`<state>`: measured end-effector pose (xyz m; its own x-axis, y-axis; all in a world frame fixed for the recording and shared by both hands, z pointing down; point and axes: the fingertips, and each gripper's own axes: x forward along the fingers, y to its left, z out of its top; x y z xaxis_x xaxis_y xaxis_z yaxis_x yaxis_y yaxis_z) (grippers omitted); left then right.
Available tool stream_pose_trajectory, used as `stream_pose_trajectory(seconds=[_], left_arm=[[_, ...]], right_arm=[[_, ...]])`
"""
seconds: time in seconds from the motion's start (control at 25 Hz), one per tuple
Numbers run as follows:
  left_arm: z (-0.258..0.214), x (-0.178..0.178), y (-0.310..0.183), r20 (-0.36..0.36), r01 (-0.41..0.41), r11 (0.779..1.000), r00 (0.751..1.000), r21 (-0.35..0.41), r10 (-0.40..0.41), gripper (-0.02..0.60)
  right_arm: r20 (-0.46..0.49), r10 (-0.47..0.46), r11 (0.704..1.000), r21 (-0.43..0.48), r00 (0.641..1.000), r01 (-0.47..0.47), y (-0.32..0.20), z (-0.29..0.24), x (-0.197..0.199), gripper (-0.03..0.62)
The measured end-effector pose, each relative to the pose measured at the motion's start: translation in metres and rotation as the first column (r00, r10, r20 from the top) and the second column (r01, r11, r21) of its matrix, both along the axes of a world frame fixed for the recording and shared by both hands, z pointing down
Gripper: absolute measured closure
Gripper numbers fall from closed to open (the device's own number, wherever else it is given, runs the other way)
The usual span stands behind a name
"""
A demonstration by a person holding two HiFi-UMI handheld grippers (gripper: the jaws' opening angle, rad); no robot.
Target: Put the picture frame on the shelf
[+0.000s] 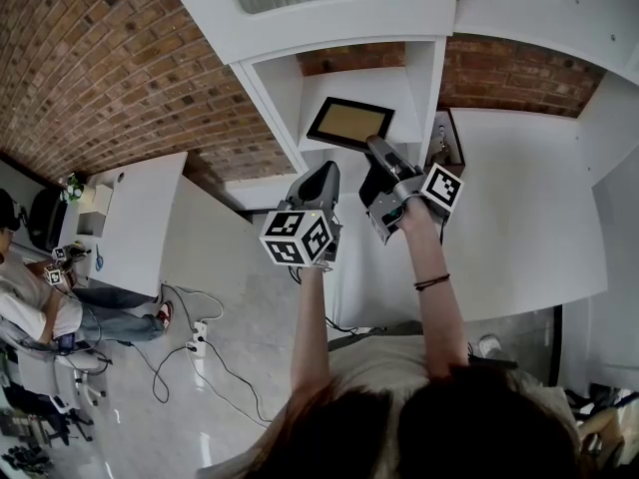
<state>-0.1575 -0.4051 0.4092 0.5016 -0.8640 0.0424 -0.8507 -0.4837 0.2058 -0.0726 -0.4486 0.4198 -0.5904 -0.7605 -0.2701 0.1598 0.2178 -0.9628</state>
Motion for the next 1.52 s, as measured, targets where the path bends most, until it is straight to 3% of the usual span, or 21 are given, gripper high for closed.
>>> stream_pose_trajectory(seconds=[1.04, 1.52], left_arm=[[0.005, 0.005, 0.029, -0.007, 0.024, 1.000, 1.000, -0.017, -0.024, 0.571], [0.008, 0.021, 0.041, -0.002, 0.016, 1.000, 1.000, -0.021, -0.016, 0.571]], right_arm=[[-0.004, -0.138, 0.990, 0.036, 0.990, 0.138, 0.039, 0.004, -0.005, 0.461], [0.022, -0.164, 0.985, 0.062, 0.986, 0.162, 0.055, 0.004, 0.002, 0.532]])
